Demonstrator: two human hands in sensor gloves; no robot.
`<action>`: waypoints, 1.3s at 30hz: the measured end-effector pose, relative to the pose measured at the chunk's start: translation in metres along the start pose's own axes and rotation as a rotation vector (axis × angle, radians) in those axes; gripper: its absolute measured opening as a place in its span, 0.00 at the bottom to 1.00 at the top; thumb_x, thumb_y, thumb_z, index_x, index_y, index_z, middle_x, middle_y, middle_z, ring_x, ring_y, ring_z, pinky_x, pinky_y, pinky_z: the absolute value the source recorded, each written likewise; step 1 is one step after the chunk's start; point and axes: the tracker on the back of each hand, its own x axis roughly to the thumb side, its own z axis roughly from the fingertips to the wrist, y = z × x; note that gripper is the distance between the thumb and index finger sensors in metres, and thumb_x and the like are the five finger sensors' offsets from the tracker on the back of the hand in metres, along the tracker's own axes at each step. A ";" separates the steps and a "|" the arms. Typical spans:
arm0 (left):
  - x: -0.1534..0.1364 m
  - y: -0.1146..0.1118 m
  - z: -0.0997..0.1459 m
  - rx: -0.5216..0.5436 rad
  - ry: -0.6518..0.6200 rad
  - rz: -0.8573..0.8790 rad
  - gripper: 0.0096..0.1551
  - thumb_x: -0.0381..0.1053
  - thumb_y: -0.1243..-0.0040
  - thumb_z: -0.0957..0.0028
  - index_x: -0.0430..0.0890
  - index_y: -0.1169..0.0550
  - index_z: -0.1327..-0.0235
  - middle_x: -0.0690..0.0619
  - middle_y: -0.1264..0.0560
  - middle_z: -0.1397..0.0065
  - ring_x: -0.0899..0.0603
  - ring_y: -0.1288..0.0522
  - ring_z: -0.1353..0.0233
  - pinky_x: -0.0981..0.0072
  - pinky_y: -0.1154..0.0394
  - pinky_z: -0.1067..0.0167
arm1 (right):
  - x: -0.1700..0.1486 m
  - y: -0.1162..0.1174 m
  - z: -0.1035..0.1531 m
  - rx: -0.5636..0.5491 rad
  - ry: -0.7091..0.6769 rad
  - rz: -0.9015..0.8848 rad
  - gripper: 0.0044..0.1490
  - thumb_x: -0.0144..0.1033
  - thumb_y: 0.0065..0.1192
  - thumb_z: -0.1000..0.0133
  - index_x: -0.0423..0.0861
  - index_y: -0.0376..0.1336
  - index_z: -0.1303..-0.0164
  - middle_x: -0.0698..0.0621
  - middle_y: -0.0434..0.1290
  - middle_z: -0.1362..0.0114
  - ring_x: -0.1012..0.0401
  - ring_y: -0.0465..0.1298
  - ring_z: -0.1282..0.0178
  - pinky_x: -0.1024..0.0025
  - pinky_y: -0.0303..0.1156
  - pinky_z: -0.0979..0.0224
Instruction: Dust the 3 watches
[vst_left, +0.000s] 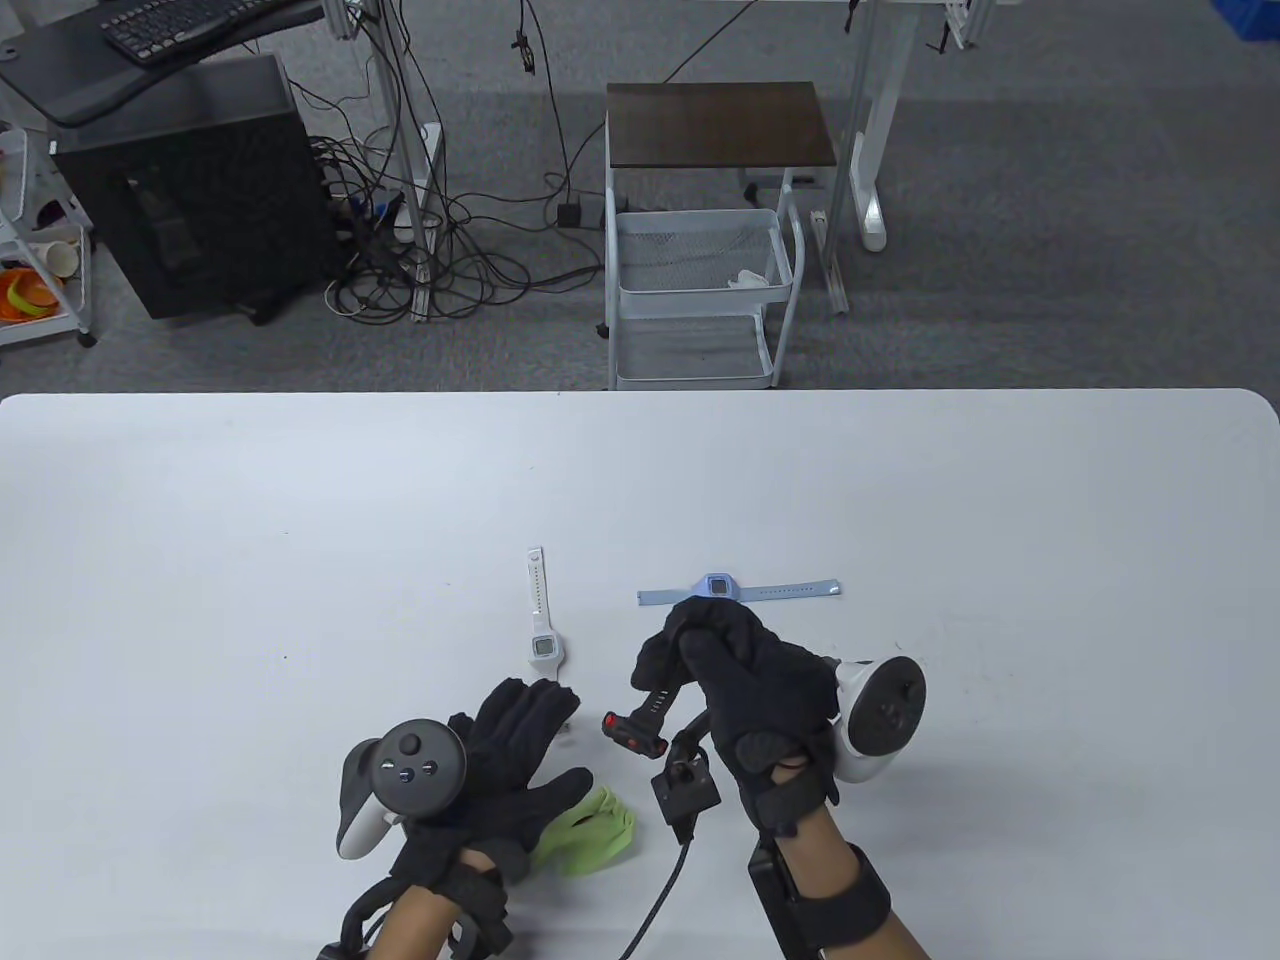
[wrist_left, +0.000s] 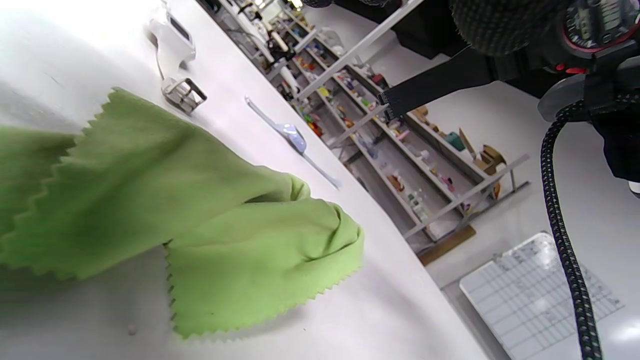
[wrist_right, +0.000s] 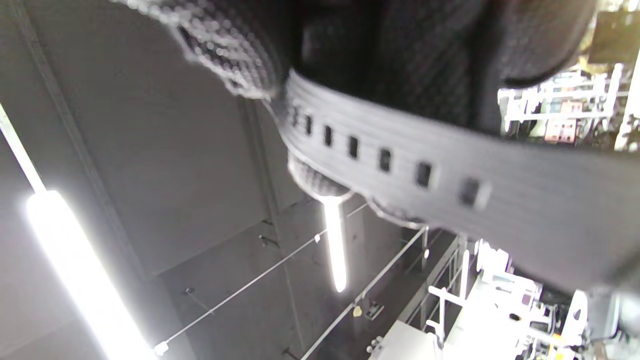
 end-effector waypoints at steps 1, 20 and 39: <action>0.000 0.000 0.000 0.004 -0.005 0.007 0.50 0.73 0.48 0.40 0.55 0.54 0.15 0.54 0.56 0.10 0.34 0.65 0.12 0.21 0.69 0.33 | 0.000 0.002 0.001 0.009 0.002 -0.008 0.24 0.44 0.62 0.50 0.44 0.72 0.51 0.48 0.87 0.59 0.55 0.89 0.68 0.46 0.73 0.44; 0.002 -0.008 -0.007 -0.061 -0.059 0.039 0.38 0.63 0.40 0.40 0.57 0.40 0.19 0.64 0.28 0.22 0.43 0.47 0.10 0.23 0.64 0.29 | -0.003 0.021 0.005 0.077 0.030 -0.118 0.23 0.44 0.61 0.50 0.45 0.72 0.51 0.49 0.87 0.59 0.55 0.89 0.67 0.46 0.73 0.43; 0.002 -0.002 -0.003 -0.021 -0.087 0.094 0.23 0.63 0.41 0.40 0.57 0.24 0.35 0.66 0.18 0.39 0.44 0.34 0.17 0.23 0.59 0.28 | 0.002 -0.007 -0.003 -0.044 -0.030 -0.079 0.23 0.44 0.62 0.49 0.46 0.71 0.49 0.48 0.86 0.56 0.54 0.88 0.63 0.45 0.71 0.41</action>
